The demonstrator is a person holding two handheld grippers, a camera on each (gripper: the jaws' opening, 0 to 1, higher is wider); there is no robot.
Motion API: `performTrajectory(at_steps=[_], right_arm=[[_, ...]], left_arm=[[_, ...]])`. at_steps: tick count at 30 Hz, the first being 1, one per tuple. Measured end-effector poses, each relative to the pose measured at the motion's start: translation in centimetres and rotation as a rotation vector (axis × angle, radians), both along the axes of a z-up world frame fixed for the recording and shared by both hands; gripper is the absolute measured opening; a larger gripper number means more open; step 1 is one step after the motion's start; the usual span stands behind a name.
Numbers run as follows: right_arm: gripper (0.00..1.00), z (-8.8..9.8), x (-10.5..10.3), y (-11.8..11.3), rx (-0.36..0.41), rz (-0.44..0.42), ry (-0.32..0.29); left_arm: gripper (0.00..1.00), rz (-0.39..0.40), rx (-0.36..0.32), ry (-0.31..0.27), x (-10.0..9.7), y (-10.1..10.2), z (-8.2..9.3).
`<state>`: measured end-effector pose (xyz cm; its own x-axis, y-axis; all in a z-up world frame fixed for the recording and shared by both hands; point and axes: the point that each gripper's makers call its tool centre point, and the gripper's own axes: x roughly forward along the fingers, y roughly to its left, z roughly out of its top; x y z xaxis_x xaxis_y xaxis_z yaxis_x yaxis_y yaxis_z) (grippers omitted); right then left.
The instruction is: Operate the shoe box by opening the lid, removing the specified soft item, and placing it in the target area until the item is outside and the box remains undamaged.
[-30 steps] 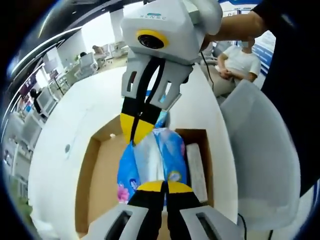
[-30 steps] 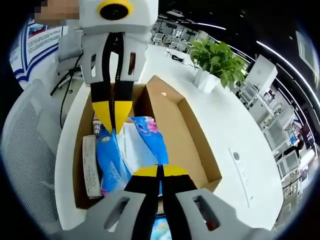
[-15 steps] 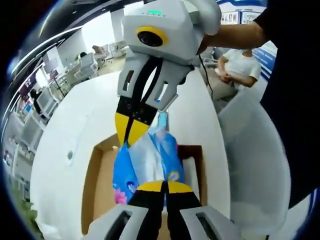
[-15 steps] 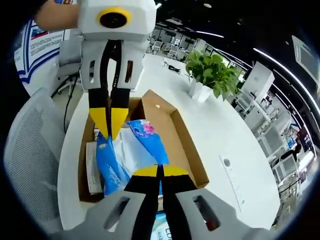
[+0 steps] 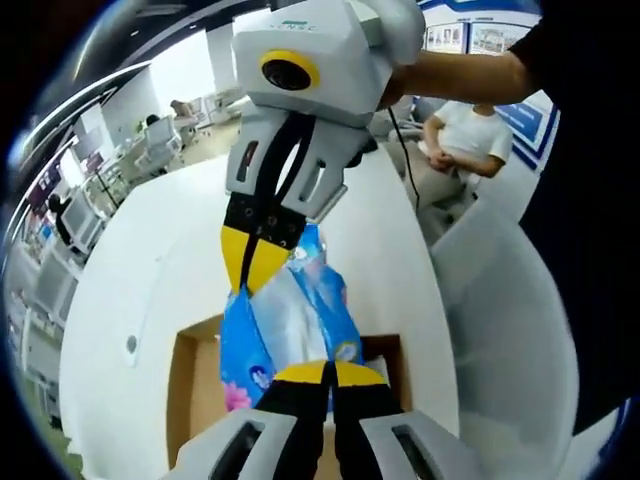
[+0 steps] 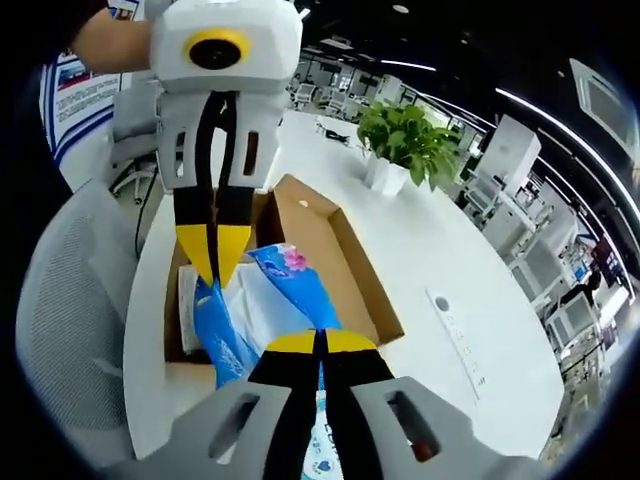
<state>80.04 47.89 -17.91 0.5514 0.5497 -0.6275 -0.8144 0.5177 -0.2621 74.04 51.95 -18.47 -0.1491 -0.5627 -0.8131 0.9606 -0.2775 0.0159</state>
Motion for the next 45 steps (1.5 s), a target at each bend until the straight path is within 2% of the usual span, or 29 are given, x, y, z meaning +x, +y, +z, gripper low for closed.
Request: performTrajectory(at_steps=[7, 14, 29, 45], right_arm=[[0.00, 0.0, -0.5, -2.7, 0.011, -0.036, 0.011], [0.00, 0.0, -0.6, -5.3, 0.066, -0.090, 0.034], [0.00, -0.1, -2.2, -11.0, 0.058, -0.156, 0.045], [0.00, -0.8, -3.4, -16.8, 0.062, -0.212, 0.065]], left_arm=[[0.00, -0.026, -0.016, 0.012, -0.7, -2.5, 0.4], [0.00, -0.054, -0.027, 0.024, -1.3, -5.0, 0.5], [0.00, -0.115, -0.044, 0.052, -2.5, -10.7, 0.1], [0.00, -0.182, -0.051, 0.077, -2.5, -16.2, -1.2]])
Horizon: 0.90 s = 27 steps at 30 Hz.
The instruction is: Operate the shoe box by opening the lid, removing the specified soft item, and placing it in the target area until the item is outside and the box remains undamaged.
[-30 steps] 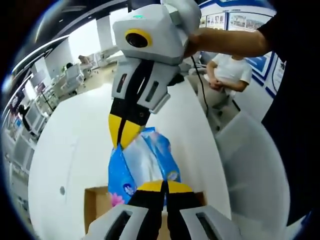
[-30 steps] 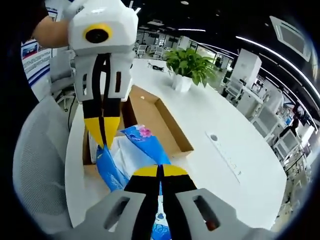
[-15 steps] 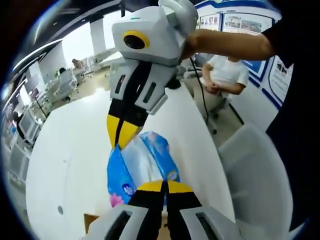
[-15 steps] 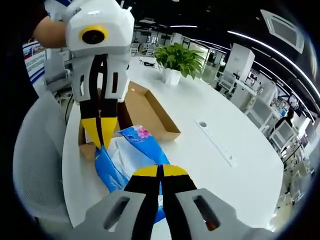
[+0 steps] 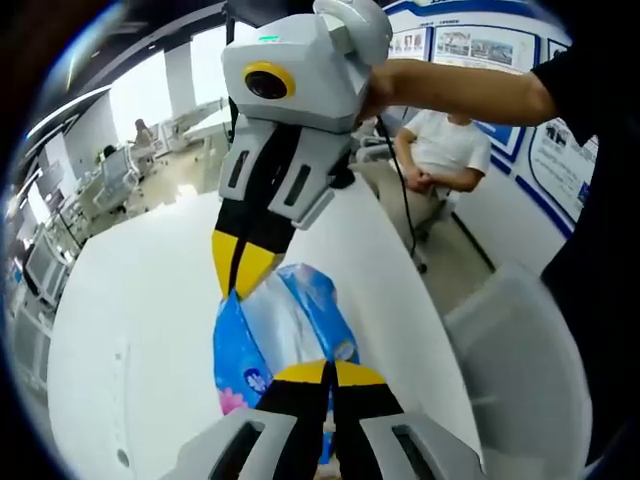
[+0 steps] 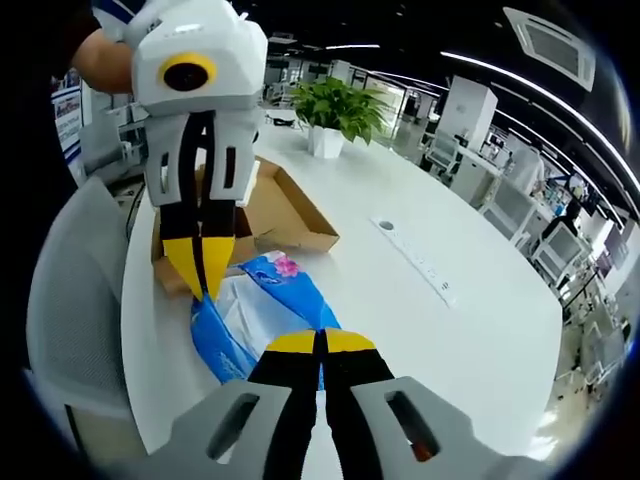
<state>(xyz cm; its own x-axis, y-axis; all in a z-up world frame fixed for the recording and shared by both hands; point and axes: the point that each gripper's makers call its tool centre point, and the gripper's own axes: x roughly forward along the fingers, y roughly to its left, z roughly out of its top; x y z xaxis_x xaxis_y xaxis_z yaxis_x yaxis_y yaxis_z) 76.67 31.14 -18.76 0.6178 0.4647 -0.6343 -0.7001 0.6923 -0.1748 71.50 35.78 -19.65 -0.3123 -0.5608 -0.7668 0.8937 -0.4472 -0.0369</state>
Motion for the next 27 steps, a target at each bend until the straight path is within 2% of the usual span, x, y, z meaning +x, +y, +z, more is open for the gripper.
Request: performTrajectory(at_steps=[12, 27], right_arm=[[0.00, -1.5, -0.3, -4.1, 0.006, -0.034, 0.034], [0.00, -3.4, -0.2, -7.9, -0.008, -0.054, 0.075]], left_arm=[[0.00, -0.031, -0.002, 0.031, -0.6, -3.4, -1.2], [0.00, -0.045, 0.010, 0.082, -0.5, -7.5, -3.2]])
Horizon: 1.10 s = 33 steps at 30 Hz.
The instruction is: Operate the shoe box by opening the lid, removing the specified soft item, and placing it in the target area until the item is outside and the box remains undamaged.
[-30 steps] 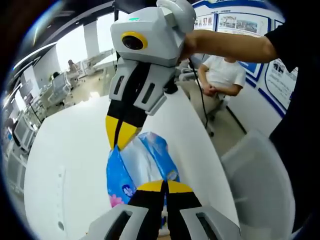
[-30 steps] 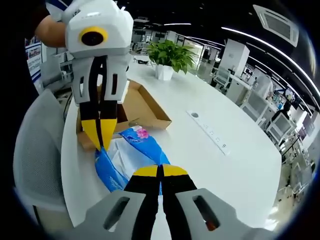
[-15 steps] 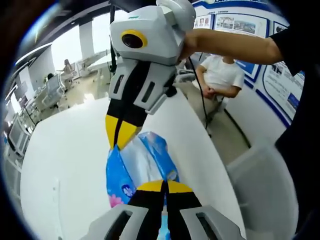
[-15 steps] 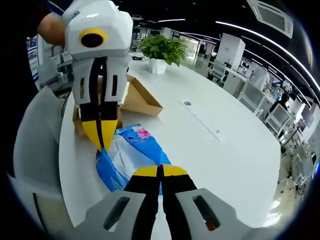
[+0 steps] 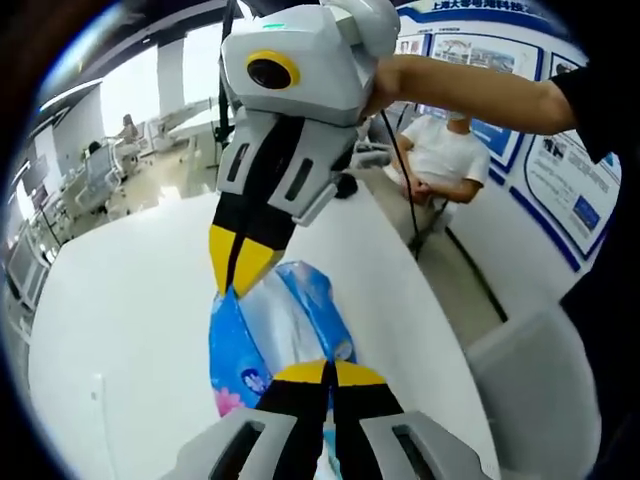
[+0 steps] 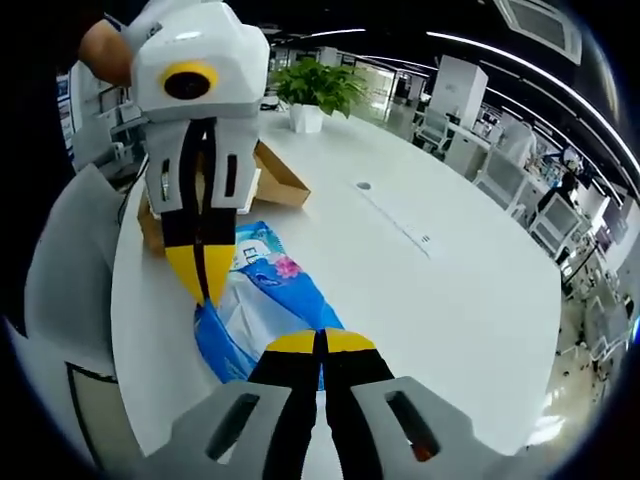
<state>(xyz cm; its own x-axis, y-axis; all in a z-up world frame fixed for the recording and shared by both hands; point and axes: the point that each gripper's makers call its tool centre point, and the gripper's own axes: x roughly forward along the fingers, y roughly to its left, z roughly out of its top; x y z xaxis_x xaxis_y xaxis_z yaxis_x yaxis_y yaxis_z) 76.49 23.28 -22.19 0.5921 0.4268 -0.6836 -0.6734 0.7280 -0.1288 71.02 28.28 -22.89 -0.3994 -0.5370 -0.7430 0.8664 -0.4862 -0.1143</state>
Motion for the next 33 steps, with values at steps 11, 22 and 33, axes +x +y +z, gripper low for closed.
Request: performTrajectory(at_steps=[11, 22, 33], right_arm=[[0.00, -1.0, 0.3, -2.6, -0.002, -0.032, 0.014], [0.00, -1.5, 0.1, -5.2, -0.004, -0.076, 0.012], [0.00, -4.7, -0.2, -6.4, -0.018, -0.092, 0.051]], left_arm=[[0.00, -0.006, 0.001, 0.020, 0.2, -2.9, -1.1], [0.00, -0.017, -0.003, 0.035, -0.3, -5.4, -1.8], [0.00, -0.012, 0.021, 0.041, -0.3, -6.4, -4.5]])
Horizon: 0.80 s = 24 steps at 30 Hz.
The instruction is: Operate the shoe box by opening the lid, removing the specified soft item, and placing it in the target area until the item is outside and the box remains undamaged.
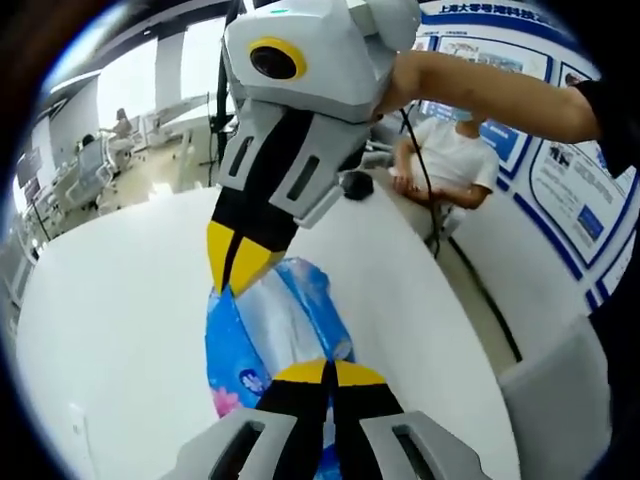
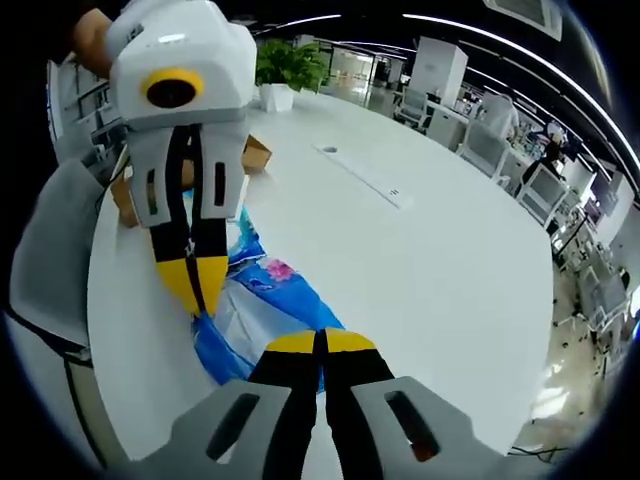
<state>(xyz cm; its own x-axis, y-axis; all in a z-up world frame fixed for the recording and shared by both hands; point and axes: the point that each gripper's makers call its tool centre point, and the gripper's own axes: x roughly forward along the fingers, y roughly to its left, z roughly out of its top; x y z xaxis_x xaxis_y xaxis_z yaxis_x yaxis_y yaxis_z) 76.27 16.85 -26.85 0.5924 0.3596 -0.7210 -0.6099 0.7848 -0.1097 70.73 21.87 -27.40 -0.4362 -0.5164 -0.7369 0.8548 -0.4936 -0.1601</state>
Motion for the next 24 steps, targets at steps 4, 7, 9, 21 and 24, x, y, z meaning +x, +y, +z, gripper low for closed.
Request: performTrajectory(at_steps=[4, 7, 9, 21, 24], right_arm=[[0.00, -1.0, 0.0, 0.0, -0.004, 0.008, 0.015], [0.00, -1.7, 0.1, 0.0, -0.005, 0.011, 0.025], [0.00, -1.9, 0.2, 0.1, -0.002, 0.014, 0.028], [0.00, -3.1, 0.1, 0.5, -0.001, 0.012, 0.046], [0.00, -3.2, 0.1, 0.5, -0.002, 0.010, 0.047]], left_arm=[[0.00, 0.000, 0.011, 0.010, -0.1, 0.1, -0.8], [0.00, 0.005, 0.018, 0.020, -0.2, 0.2, -1.3], [0.00, 0.006, 0.024, 0.023, -0.2, 0.3, -1.7], [0.00, -0.002, 0.025, 0.032, -0.8, 0.8, -2.4], [0.00, -0.007, 0.021, 0.027, -0.8, 0.7, -2.4]])
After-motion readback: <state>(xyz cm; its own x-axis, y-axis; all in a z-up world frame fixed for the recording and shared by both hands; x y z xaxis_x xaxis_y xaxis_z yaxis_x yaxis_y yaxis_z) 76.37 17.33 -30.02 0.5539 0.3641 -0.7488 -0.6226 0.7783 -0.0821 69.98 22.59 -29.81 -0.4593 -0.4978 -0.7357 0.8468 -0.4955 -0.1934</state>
